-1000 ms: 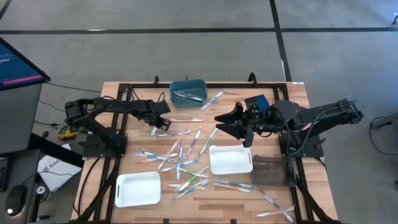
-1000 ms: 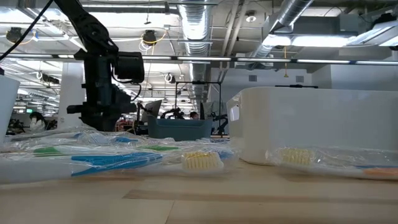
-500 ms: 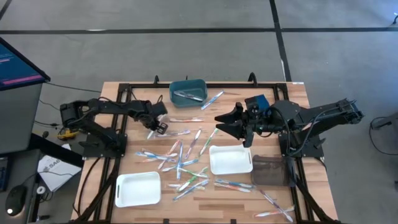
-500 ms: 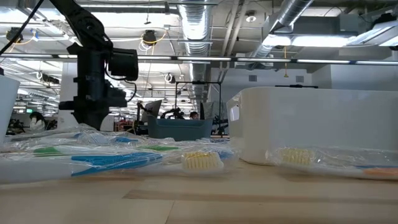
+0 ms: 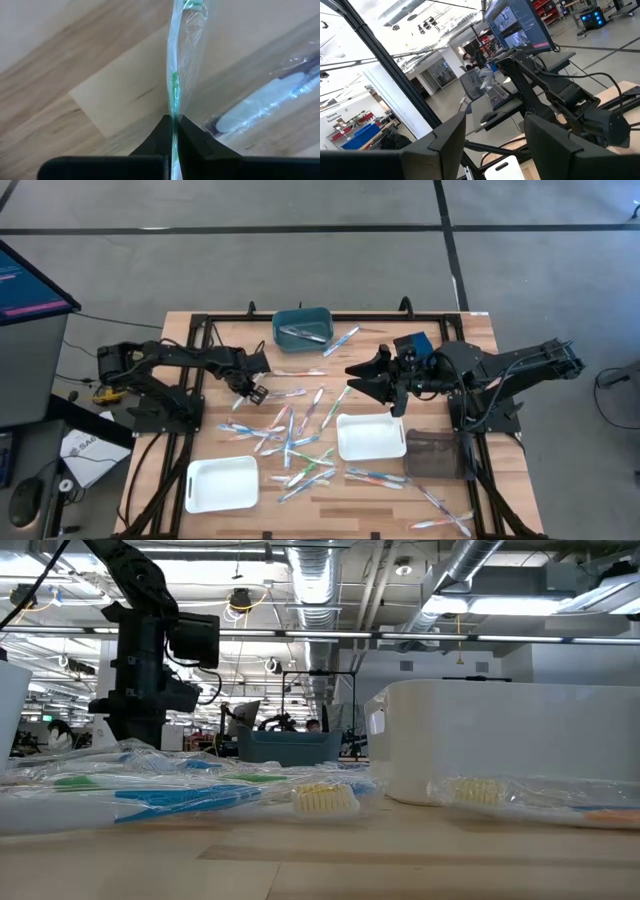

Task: Pick & Place Toothbrushes
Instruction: Put the green toothbrush into the bottom white bin

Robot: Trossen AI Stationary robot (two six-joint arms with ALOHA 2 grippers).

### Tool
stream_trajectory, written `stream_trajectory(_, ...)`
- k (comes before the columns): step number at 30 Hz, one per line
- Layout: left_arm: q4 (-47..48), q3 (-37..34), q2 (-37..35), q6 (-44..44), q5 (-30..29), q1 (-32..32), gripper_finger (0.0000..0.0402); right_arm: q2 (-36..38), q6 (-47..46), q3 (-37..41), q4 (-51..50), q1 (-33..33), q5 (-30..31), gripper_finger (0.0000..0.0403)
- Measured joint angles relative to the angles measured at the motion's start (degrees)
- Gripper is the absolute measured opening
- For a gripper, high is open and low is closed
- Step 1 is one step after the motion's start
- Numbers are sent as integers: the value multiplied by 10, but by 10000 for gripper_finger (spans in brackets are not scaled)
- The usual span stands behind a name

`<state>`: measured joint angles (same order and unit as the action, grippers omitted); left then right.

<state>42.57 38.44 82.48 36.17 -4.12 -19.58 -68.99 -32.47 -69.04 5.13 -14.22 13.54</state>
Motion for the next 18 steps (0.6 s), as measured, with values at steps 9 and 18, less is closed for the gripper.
stream_trajectory(9, 14, 0, -86, 0, -22, 8, 3, 0, 0, 0, 0, 0, 0, 194)
stream_trajectory(18, 33, 0, -226, 3, -2, 10, 2, 0, 2, 0, 0, 0, 0, 196)
